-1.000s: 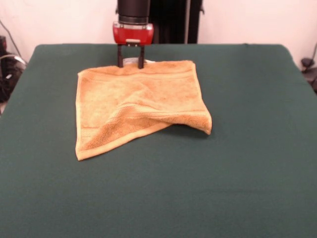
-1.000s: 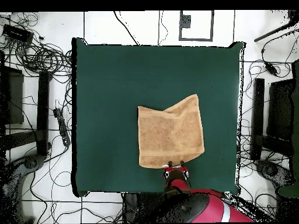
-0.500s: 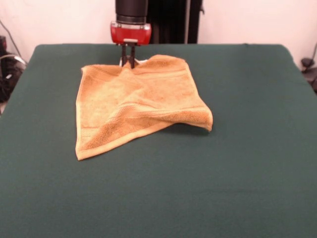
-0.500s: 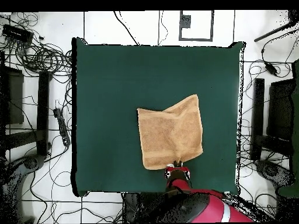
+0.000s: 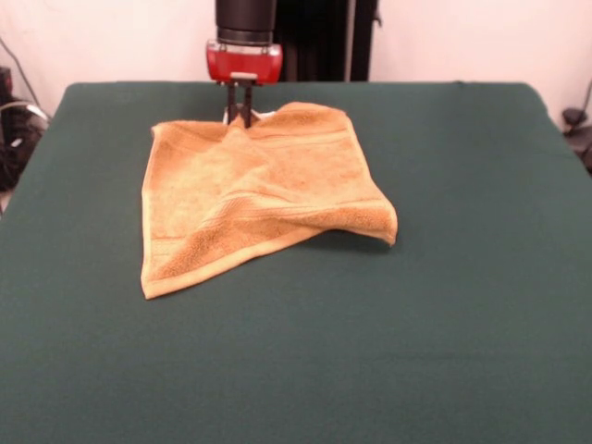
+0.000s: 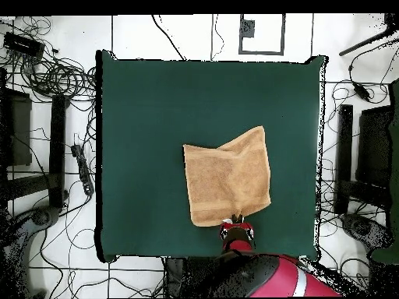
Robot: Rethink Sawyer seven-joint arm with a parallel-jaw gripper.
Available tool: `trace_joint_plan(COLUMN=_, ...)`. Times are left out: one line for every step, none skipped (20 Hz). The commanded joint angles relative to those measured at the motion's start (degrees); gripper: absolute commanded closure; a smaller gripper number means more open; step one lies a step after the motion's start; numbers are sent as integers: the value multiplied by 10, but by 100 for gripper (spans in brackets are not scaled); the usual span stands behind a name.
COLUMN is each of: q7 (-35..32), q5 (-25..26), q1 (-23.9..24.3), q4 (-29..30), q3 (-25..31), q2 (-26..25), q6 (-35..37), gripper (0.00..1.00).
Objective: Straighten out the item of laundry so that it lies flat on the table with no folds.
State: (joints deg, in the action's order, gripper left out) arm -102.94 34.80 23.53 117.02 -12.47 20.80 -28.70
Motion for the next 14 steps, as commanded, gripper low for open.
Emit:
trace_joint_plan(q7=-82, q5=-35, q1=-14, q4=-73, q3=70, q2=-103, q6=51, gripper=100)
trace_joint_plan(q7=-80, q5=-35, q1=-17, q4=-74, q3=67, q2=-105, q6=52, gripper=100)
trace_joint_plan(q7=-79, q5=-35, q1=-17, q4=-73, q3=65, q2=-106, q6=53, gripper=100)
trace_joint_plan(q7=-79, q5=-35, q1=-15, q4=-72, q3=66, q2=-107, q6=54, gripper=100)
trace_joint_plan(q7=-80, q5=-34, q1=-13, q4=-71, q3=66, q2=-108, q6=56, gripper=100)
trace_joint_plan(q7=-82, q5=-36, q1=-13, q4=-69, q3=64, q2=-109, q6=56, gripper=100)
trace_joint_plan(q7=-85, q5=-41, q1=-14, q4=-66, q3=61, q2=-110, q6=54, gripper=100)
trace_joint_plan(q7=-88, q5=-45, q1=-14, q4=-61, q3=59, q2=-110, q6=55, gripper=100)
trace_joint_plan(q7=-91, q5=-45, q1=-12, q4=-55, q3=59, q2=-109, q6=59, gripper=100)
trace_joint_plan(q7=-91, q5=-43, q1=-10, q4=-49, q3=60, q2=-106, q6=63, gripper=100)
trace_joint_plan(q7=-92, q5=-42, q1=-7, q4=-43, q3=61, q2=-103, q6=68, gripper=100)
trace_joint_plan(q7=-93, q5=-41, q1=-6, q4=-38, q3=61, q2=-100, q6=72, gripper=100)
trace_joint_plan(q7=-95, q5=-42, q1=-5, q4=-33, q3=60, q2=-100, q6=71, gripper=100)
trace_joint_plan(q7=-96, q5=-43, q1=-6, q4=-31, q3=59, q2=-101, q6=70, gripper=100)
